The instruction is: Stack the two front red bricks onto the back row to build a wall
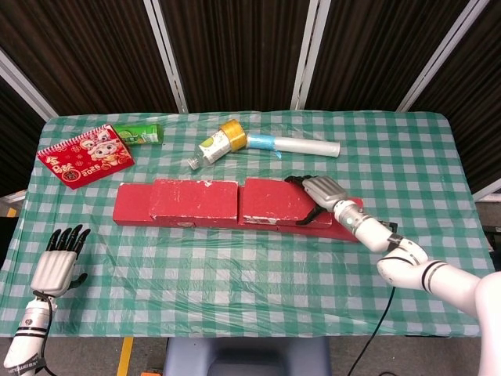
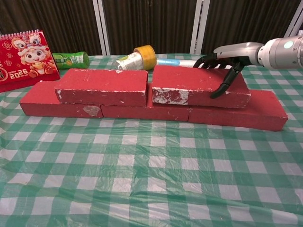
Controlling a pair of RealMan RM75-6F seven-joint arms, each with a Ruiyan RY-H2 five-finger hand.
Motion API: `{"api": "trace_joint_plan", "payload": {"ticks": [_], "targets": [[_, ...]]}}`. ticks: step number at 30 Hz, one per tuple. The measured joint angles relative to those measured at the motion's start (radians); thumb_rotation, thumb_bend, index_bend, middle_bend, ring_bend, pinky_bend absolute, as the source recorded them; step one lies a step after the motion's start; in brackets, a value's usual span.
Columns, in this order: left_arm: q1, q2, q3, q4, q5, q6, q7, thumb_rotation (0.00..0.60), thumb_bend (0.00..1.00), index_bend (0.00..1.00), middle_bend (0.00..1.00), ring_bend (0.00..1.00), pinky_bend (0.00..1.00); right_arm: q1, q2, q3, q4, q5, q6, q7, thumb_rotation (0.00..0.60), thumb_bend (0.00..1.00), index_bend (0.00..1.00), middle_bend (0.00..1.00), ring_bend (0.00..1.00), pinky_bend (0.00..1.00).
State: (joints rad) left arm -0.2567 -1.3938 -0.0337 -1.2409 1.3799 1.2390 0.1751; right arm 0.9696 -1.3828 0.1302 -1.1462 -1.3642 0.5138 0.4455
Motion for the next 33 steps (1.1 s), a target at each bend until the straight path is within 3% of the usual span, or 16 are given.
{"api": "trace_joint_plan", "payload": {"ticks": [17, 33], "targets": [[0.001, 0.007, -0.001, -0.008, -0.004, -0.006, -0.004, 0.6, 0.23, 0.0, 0.0, 0.0, 0.04, 0.003, -0.011, 0.016, -0.021, 0.105, -0.025, -0.134, 0.6, 0.15, 0.26, 0.32, 0.19, 0.43], [0.001, 0.011, -0.003, -0.013, -0.007, -0.008, -0.006, 0.6, 0.23, 0.0, 0.0, 0.0, 0.04, 0.0, -0.02, 0.033, -0.036, 0.141, -0.027, -0.17, 0.6, 0.15, 0.24, 0.31, 0.19, 0.43]]}}
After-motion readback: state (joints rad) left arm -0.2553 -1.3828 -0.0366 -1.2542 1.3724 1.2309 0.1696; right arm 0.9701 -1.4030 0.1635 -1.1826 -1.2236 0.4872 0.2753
